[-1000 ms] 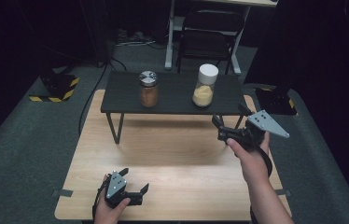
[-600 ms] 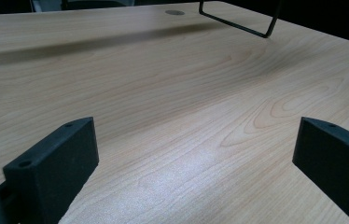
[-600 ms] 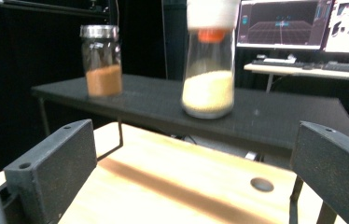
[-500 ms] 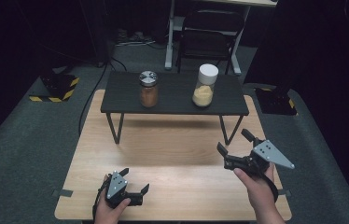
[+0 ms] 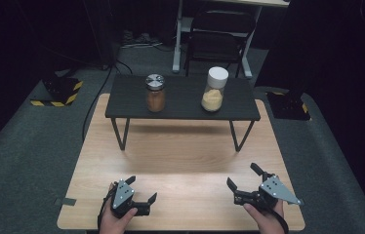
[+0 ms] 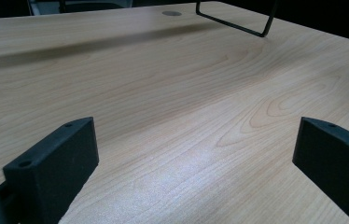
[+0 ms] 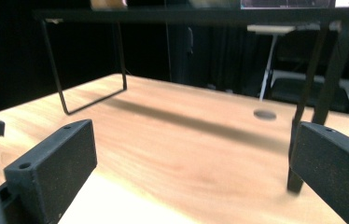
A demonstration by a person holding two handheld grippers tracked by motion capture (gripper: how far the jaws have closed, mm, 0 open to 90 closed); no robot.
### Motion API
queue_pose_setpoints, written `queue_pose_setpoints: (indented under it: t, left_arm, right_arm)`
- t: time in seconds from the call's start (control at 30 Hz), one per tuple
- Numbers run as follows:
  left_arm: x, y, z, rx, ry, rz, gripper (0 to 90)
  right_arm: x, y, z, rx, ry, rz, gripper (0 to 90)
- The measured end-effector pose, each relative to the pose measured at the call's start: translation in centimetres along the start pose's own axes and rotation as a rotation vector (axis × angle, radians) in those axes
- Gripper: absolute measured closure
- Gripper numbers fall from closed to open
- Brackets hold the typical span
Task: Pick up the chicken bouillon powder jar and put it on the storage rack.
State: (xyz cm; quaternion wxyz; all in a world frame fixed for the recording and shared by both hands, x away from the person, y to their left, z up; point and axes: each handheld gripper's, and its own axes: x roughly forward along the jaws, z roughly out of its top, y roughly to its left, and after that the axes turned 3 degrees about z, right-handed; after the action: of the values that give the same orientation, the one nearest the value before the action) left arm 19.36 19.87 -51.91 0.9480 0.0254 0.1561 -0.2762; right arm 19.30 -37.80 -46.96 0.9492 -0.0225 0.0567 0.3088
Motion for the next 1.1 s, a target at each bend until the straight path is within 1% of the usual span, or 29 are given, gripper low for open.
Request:
queue_pose_setpoints:
  t: [0.17,0.3,0.37,0.5,0.63,0.7,0.9,0.97,1.1]
  left_arm:
    - [0.0,0.1,0.0,-0.002,0.001,-0.002,0.4]
    - [0.0,0.0,0.1,0.004,0.003,-0.005,0.4]
    - [0.0,0.1,0.0,0.012,0.000,-0.015,0.5]
    - [0.0,0.1,0.1,0.020,0.005,-0.015,0.4]
    - [0.0,-0.1,0.1,0.030,0.007,-0.012,0.4]
    - [0.0,-0.2,0.2,0.039,0.009,-0.012,0.4]
    - [0.1,-0.1,0.3,0.033,0.016,-0.016,0.5]
    - [0.1,-0.1,0.3,0.034,0.015,-0.017,0.5]
    - [0.1,-0.1,0.2,0.041,0.013,-0.013,0.4]
  right_arm:
    - [0.0,-0.3,-1.7,0.023,0.045,-0.013,0.0]
    - [0.0,-0.4,-2.2,0.040,0.064,-0.009,0.0]
    - [0.0,-0.4,-2.4,0.018,0.079,-0.007,0.0]
    - [0.3,-0.3,-2.8,-0.025,0.135,-0.006,0.0]
    - [0.5,-0.4,-3.1,-0.029,0.177,-0.009,0.0]
    - [0.6,-0.5,-3.2,-0.020,0.195,-0.009,0.1]
    - [1.0,-0.4,-3.4,-0.037,0.234,-0.017,0.4]
    - [1.0,-0.3,-3.5,-0.041,0.230,-0.021,0.1]
    - [1.0,-0.6,-3.4,-0.037,0.232,-0.011,0.2]
